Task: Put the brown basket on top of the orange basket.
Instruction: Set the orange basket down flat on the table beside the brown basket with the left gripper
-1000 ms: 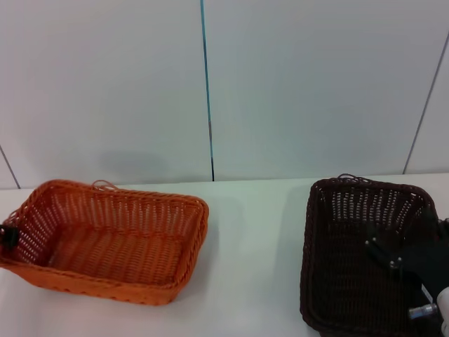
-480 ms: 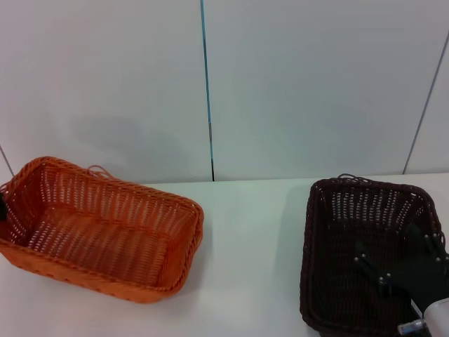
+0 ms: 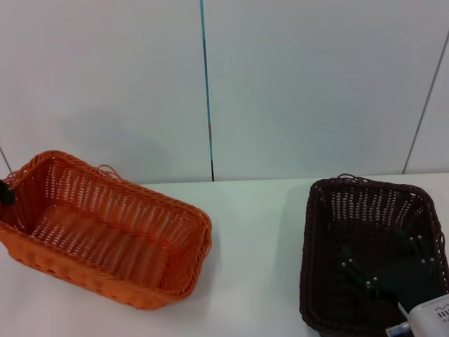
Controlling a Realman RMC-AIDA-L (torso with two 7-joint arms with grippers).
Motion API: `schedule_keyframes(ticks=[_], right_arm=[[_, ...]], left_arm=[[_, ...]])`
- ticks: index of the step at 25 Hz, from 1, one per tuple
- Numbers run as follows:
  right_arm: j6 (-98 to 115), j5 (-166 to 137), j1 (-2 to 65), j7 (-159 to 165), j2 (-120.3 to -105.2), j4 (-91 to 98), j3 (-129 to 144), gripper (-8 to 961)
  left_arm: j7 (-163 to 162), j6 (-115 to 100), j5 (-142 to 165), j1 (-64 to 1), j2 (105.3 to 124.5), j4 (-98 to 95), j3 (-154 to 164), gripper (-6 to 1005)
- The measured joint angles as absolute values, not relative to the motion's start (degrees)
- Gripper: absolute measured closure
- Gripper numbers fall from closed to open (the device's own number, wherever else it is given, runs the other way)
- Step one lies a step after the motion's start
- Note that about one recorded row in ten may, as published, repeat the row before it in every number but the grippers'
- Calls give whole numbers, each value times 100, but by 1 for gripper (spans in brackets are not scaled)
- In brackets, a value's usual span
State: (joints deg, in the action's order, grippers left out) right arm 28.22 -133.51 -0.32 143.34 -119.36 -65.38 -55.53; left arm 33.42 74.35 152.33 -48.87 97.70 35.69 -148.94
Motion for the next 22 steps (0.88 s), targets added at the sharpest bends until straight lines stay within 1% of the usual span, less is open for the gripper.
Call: schedule_keyframes(ticks=[5, 13, 15, 17, 19, 21, 22], right_arm=[[2821, -13351, 53, 14335, -11930, -6498, -5521, 31], [2821, -13350, 85, 14334, -11922, -6494, -5526, 31], [2821, -13351, 86, 14327, -11920, -6493, -5523, 31], [2821, -13351, 84, 14320, -11915, -6494, -5526, 31], [2821, -13351, 80, 14317, -11911, -6497, -5534, 31], [2821, -13350, 78, 14309, -11910, -6503, -5538, 31], [2821, -13351, 77, 14305, -11909, -6508, -5536, 31]], left_arm=[[3354, 7580, 14709, -4668, 9616, 3542, -14966, 827], [3357, 7710, 14177, -4478, 9468, 3400, -15160, 825], [3356, 7756, 14030, -4417, 9455, 3394, -15190, 825], [3353, 7800, 13813, -4334, 9473, 3390, -15196, 825], [3353, 7817, 13596, -4249, 9537, 3387, -15200, 824], [3362, 7814, 13381, -4151, 9664, 3413, -15201, 824], [3381, 7803, 13259, -4085, 9761, 3461, -15201, 824]])
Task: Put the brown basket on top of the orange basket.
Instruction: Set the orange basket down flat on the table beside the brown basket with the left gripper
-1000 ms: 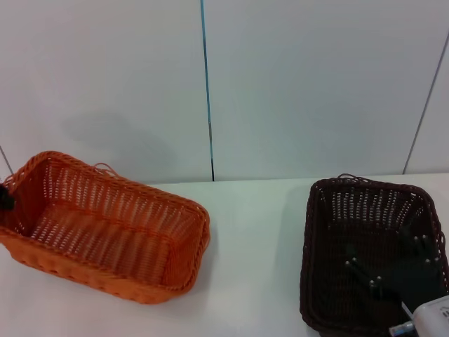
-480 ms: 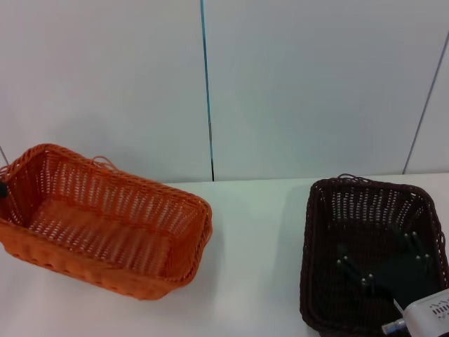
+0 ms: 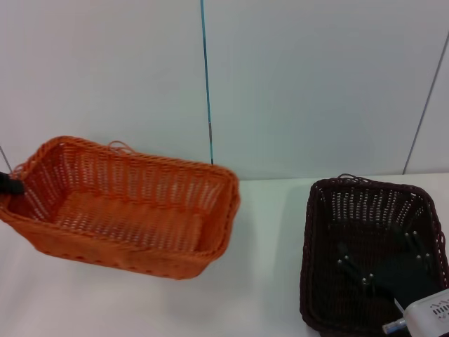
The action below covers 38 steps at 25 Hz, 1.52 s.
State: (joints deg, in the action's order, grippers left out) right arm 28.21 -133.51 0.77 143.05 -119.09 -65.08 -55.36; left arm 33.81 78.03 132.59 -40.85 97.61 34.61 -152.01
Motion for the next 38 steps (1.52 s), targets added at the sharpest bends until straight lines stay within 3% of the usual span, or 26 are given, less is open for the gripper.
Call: schedule_keyframes(ticks=[2, 3, 4, 10, 14, 26, 38], right_arm=[[2821, -13350, 73, 14300, -11909, -6515, -5533, 31], [2821, -13351, 68, 14297, -11909, -6522, -5531, 31], [2821, -13352, 59, 14296, -11909, -6529, -5531, 31], [2821, -13367, 29, 14289, -11898, -6597, -5529, 31], [2819, -13379, 24, 14284, -11900, -6637, -5521, 31], [2812, -13386, -42, 14282, -11900, -6745, -5454, 31], [2812, -13385, -132, 14282, -11906, -6866, -5385, 31]], left_arm=[[3415, 7761, 13065, -3961, 9979, 3599, -15201, 823], [3455, 7693, 12918, -3844, 10194, 3736, -15201, 823], [3455, 7693, 12918, -3844, 10194, 3736, -15201, 823], [3587, 7488, 12788, -3524, 10824, 4243, -15173, 822], [3771, 7369, 12728, -3384, 11068, 4284, -15191, 821], [4265, 7045, 12174, -3091, 11555, 4248, -15217, 819], [4613, 6741, 12172, -3102, 11660, 3873, -15203, 817]])
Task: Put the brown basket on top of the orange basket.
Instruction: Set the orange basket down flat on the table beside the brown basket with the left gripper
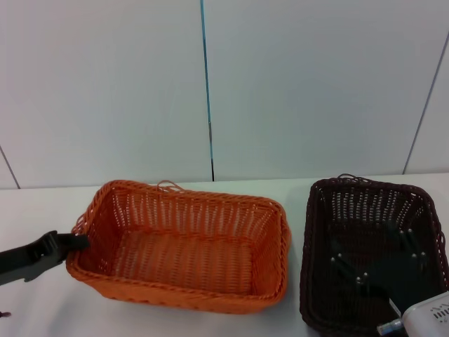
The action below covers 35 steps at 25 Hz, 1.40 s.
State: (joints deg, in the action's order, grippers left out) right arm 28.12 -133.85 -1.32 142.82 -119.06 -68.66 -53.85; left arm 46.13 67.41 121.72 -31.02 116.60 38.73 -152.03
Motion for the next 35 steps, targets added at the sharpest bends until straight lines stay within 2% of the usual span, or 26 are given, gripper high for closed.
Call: schedule_keyframes(ticks=[15, 35], right_arm=[[2812, -13385, -163, 14282, -11909, -6933, -5321, 31], [2813, -13385, -171, 14273, -11909, -6960, -5258, 30]], left_arm=[[4794, 6270, 11966, -3036, 11841, 3485, -15240, 814], [5127, 5783, 11829, -3045, 11952, 3023, -15205, 811]])
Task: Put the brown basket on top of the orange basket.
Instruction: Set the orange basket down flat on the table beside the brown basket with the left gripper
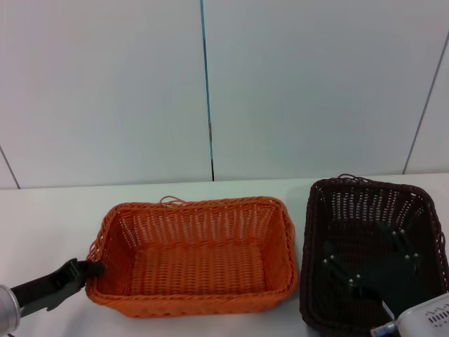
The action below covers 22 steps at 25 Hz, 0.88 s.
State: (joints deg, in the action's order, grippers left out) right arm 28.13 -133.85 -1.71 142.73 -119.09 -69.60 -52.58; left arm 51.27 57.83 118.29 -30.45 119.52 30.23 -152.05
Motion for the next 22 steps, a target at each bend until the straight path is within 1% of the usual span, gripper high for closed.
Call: schedule_keyframes(ticks=[12, 19, 22], right_arm=[[2813, -13385, -155, 14273, -11909, -6961, -5246, 30], [2813, -13384, -125, 14273, -11909, -6935, -5238, 30], [2813, -13385, -120, 14273, -11909, -6922, -5238, 30]], left_arm=[[5241, 5764, 11826, -3067, 11992, 3014, -15165, 809], [5247, 5769, 11836, -3030, 11953, 3005, -15160, 808], [5258, 5781, 11854, -3023, 11893, 3005, -15135, 807]])
